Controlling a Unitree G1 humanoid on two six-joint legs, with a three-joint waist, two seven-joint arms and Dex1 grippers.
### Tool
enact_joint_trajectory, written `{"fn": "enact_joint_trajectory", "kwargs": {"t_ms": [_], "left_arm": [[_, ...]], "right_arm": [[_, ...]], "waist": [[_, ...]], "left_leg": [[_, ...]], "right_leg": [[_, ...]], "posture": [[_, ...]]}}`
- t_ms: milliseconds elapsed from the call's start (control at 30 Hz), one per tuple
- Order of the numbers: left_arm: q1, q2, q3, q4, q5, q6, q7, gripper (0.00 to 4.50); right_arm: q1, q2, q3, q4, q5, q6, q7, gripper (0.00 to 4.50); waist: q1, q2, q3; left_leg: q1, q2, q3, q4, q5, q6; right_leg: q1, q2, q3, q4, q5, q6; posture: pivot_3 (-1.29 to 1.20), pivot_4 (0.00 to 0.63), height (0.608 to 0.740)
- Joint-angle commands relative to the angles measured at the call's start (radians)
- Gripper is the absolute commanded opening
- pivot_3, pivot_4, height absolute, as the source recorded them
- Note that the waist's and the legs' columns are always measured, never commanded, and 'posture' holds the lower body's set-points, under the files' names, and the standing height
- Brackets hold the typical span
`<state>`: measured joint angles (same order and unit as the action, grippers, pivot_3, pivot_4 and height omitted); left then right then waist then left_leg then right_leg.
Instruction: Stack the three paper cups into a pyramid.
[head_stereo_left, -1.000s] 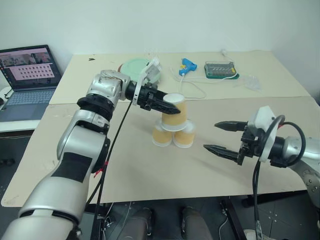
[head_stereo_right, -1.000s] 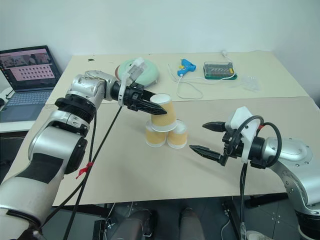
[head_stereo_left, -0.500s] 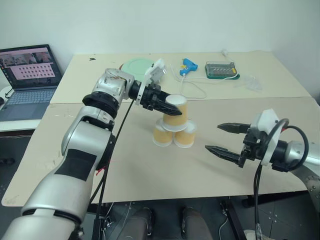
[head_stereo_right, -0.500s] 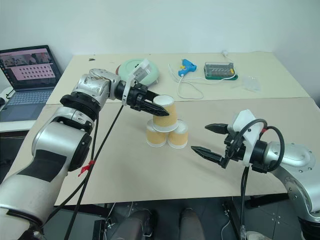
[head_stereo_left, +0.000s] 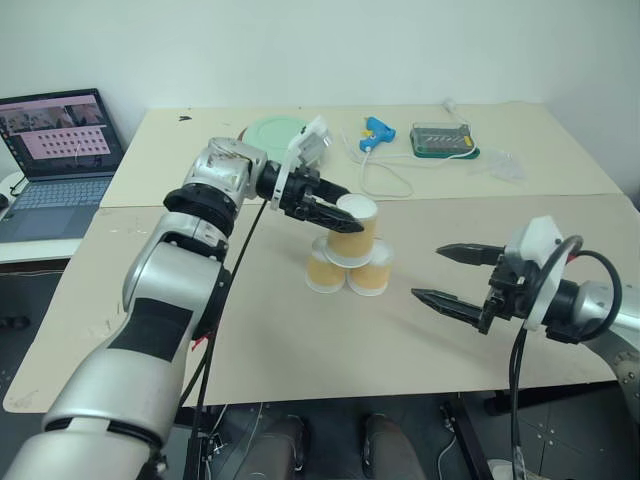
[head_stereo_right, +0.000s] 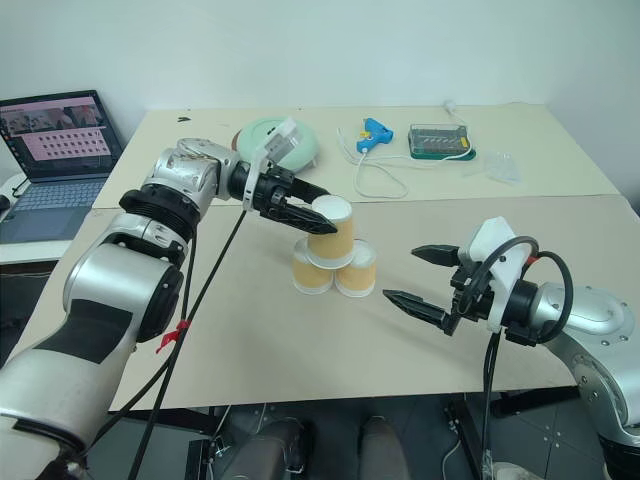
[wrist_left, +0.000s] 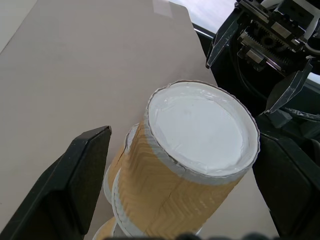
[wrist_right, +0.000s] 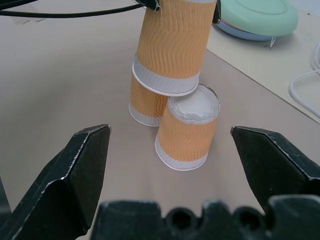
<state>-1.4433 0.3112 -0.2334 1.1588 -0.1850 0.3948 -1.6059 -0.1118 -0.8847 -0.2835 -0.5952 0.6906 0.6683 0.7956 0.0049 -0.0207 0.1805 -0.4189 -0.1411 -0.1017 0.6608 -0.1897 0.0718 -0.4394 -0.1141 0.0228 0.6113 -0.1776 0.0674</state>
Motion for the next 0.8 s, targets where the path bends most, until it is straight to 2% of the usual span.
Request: {"fn": "enact_joint_trajectory", "kwargs": {"t_ms": [33, 333, 533, 800], "left_arm": [[-0.05, 0.029, 0.018, -0.044, -0.039, 0.019, -0.009, 4.46], [-0.06, 0.098, 0.01, -0.131, -0.11, 0.073, -0.009, 4.46], [-0.088, 0.149, 0.148, -0.15, -0.134, 0.119, 0.037, 4.46], [0.023, 0.259, 0.279, -0.343, -0.186, 0.248, 0.127, 4.46]], "right_arm": [[-0.024, -0.003, -0.015, -0.01, 0.009, -0.013, 0.001, 4.5], [-0.066, 0.003, 0.019, 0.033, -0.012, -0.035, 0.02, 4.5], [-0.095, 0.004, 0.041, 0.062, -0.027, -0.047, 0.034, 4.5], [-0.136, -0.001, 0.057, 0.102, -0.034, -0.049, 0.064, 4.5]], "waist": [[0.0, 0.0, 0.0], [-0.002, 0.0, 0.0], [-0.005, 0.0, 0.0], [-0.017, 0.0, 0.0]], "left_leg": [[0.0, 0.0, 0.0, 0.0, 0.0, 0.0], [0.0, 0.0, 0.0, 0.0, 0.0, 0.0], [0.0, 0.0, 0.0, 0.0, 0.0, 0.0], [0.001, 0.0, 0.0, 0.0, 0.0, 0.0]], "right_leg": [[0.0, 0.0, 0.0, 0.0, 0.0, 0.0], [0.0, 0.0, 0.0, 0.0, 0.0, 0.0], [-0.001, 0.0, 0.0, 0.0, 0.001, -0.001], [-0.001, 0.0, 0.0, 0.002, 0.003, -0.005]], "posture": [[0.0, 0.15, 0.74], [0.0, 0.15, 0.74], [0.0, 0.15, 0.74], [0.0, 0.15, 0.74]]}}
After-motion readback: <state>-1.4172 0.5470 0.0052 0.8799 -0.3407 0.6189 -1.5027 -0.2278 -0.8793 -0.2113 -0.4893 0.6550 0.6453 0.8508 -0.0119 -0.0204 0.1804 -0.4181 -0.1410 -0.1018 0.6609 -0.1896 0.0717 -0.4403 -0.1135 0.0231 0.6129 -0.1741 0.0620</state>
